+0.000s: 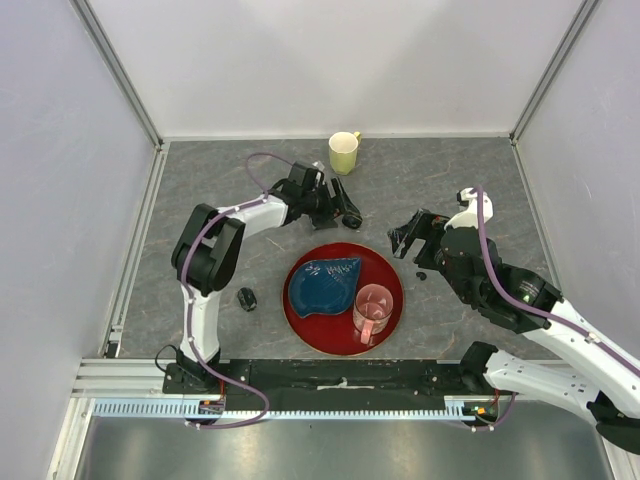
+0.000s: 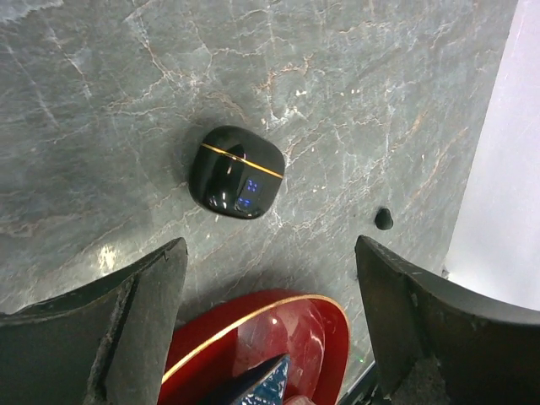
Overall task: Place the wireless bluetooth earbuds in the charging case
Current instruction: Place the charging case at the center of the board, then pick up the charging case at the center of the board.
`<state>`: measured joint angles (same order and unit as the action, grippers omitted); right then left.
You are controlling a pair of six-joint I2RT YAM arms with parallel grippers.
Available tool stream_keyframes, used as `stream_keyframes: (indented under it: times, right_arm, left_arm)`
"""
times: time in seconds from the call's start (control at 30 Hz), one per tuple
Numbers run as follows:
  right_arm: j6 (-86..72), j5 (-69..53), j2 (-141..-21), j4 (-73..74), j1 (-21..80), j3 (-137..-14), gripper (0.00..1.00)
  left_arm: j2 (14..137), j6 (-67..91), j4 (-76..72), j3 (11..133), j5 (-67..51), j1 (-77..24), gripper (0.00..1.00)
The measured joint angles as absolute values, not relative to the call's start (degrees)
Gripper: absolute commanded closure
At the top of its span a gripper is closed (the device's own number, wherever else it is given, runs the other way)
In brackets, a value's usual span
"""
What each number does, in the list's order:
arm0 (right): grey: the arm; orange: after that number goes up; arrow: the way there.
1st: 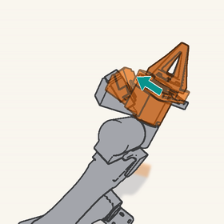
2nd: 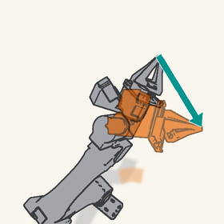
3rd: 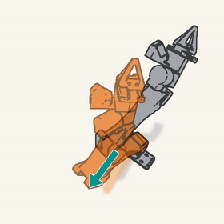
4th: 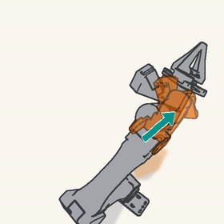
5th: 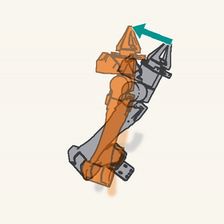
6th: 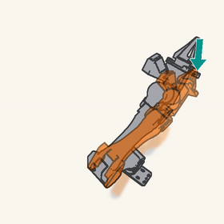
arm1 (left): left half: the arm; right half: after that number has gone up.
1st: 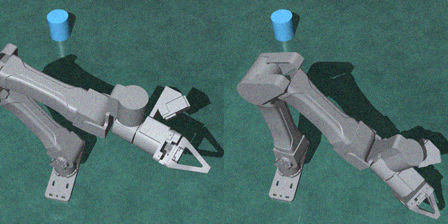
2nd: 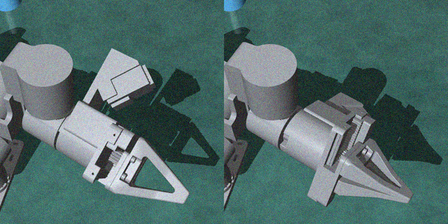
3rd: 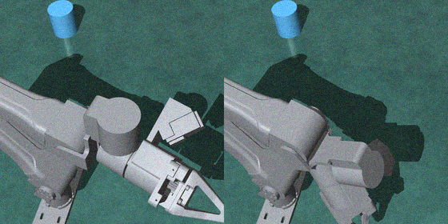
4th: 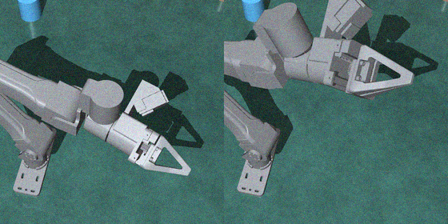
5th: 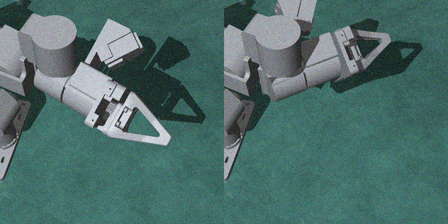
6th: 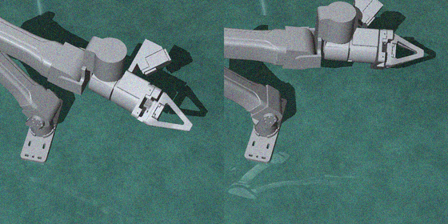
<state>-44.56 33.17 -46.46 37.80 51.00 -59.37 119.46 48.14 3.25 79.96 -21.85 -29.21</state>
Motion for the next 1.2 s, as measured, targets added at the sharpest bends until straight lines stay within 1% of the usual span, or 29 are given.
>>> stream_keyframes:
  times: [0.13, 0.3, 0.43, 0.6, 0.7, 0.9, 1.1, 1.2]
  right_arm:
    - [-44.8, 33.04, -46.44, 37.8, 51.0, -59.27, 0.02]
    - [-44.97, 32.86, -46.46, 37.78, 51.0, -58.59, 0.02]
    - [-45.06, 32.8, -46.46, 37.78, 51.0, -58.5, 0.02]
    - [-45.23, 32.53, -47.03, 37.69, 51.0, -58.5, 0.02]
    - [-45.23, 31.99, -47.83, 36.97, 51.0, -58.3, 0.02]
    - [-45.28, 30.17, -50.3, 36.12, 51.0, -57.93, 0.02]
    - [-45.5, 28.25, -52.29, 34.59, 51.0, -57.76, 0.02]
    - [-45.76, 27.07, -53.47, 33.58, 51.0, -57.74, 0.02]
  left_arm:
    - [114.45, 46.17, 4.43, 77.73, -18.68, -29.21, 0.12]
    - [104.31, 42.83, 5.1, 72.88, -13.23, -29.21, 0.12]
    - [93.27, 39.86, 5.65, 66.35, -6.24, -29.21, 0.12]
    - [74.32, 37.89, 5.58, 52.62, 6.39, -29.21, 0.1]
    - [65.08, 37.56, 6.55, 46.81, 12.51, -29.08, 0.09]
    - [51.4, 39.77, 15.16, 38.04, 21.63, -28.93, 0.09]
    - [37.71, 47.24, 25.82, 30.7, 26.06, -28.95, 0.09]
    - [34.06, 50.59, 30.22, 29.1, 27.07, -28.93, 0.07]
